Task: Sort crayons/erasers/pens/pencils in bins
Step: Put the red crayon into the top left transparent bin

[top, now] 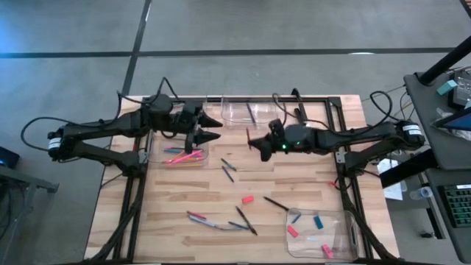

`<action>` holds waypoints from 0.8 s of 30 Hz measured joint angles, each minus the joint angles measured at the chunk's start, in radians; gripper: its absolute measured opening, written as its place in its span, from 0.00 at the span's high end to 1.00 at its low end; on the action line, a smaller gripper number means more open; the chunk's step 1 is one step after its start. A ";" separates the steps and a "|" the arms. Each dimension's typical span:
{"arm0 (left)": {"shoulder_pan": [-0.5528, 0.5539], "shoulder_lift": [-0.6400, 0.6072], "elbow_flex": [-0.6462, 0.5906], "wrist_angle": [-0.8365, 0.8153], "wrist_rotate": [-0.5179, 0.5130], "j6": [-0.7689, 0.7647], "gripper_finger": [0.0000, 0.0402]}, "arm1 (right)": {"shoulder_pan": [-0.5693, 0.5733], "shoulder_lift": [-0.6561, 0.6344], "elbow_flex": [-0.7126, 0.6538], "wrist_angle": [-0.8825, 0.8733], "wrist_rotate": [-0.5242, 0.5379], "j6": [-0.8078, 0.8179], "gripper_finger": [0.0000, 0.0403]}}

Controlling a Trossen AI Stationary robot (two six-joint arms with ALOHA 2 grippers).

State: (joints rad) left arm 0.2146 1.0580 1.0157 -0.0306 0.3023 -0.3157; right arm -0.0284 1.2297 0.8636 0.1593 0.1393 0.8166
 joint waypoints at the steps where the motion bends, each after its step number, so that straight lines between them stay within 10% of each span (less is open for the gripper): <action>1: 0.000 0.001 0.000 0.021 0.001 -0.001 0.46 | -0.004 0.000 0.001 0.048 0.010 -0.011 0.97; 24: 0.090 0.290 0.026 0.153 0.181 -0.354 0.31 | -0.020 0.004 0.000 0.248 0.037 -0.124 0.97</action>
State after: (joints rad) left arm 0.3045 1.3477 1.0412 0.1225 0.4838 -0.6697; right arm -0.0483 1.2339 0.8631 0.4076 0.1766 0.6930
